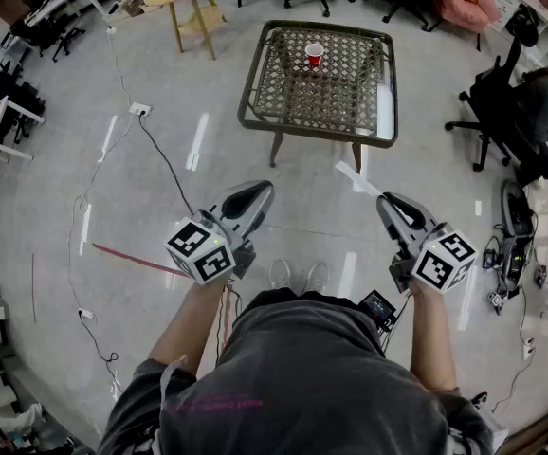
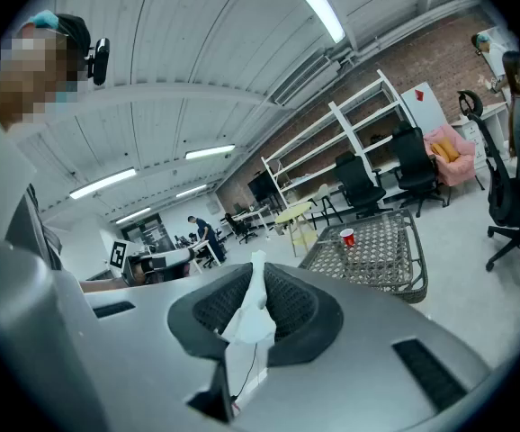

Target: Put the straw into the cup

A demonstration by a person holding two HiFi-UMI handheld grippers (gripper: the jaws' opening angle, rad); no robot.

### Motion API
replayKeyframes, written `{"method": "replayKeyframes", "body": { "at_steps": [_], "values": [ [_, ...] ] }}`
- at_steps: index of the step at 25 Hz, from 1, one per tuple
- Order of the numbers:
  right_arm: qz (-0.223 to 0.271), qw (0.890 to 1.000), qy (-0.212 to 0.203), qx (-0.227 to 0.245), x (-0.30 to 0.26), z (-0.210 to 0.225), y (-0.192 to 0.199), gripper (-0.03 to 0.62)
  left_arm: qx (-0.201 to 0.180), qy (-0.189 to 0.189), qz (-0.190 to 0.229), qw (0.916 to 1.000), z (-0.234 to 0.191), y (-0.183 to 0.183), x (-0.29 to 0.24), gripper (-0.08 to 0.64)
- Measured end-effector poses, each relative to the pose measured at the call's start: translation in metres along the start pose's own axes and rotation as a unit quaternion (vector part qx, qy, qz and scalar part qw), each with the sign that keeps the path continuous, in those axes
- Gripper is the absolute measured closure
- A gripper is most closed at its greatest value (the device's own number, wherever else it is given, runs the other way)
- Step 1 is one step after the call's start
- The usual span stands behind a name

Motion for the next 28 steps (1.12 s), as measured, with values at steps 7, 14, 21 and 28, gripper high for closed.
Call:
{"method": "replayKeyframes", "body": {
  "at_steps": [7,14,21,28],
  "values": [
    [0.000,1.000,-0.002,-0.003,0.000,0.003,0.003,0.548,0.001,-0.003,-0.002,1.0000,0.000,0.003,-0.001,0.540],
    [-0.002,1.000,-0.010,0.001,0.002,0.007,0.002,0.548,-0.002,-0.011,0.002,0.9999,0.006,0.004,-0.001,0.541],
    [0.004,1.000,-0.016,0.004,0.004,0.009,0.001,0.547,0.000,-0.021,0.005,0.9998,0.005,0.010,0.003,0.541],
    [0.004,1.000,-0.019,0.002,0.007,0.032,-0.012,0.548,0.003,-0.029,0.000,0.9996,0.004,0.007,-0.018,0.541]
  ]
}}
Point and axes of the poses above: the fingertips, and each gripper's own axes: x backward along the fingers, z to its right, y out of its underside, the point moved 10 cm from there along x, backward along the fingers, and after that the axes turned 7 degrees about y, right-handed, at the moved point
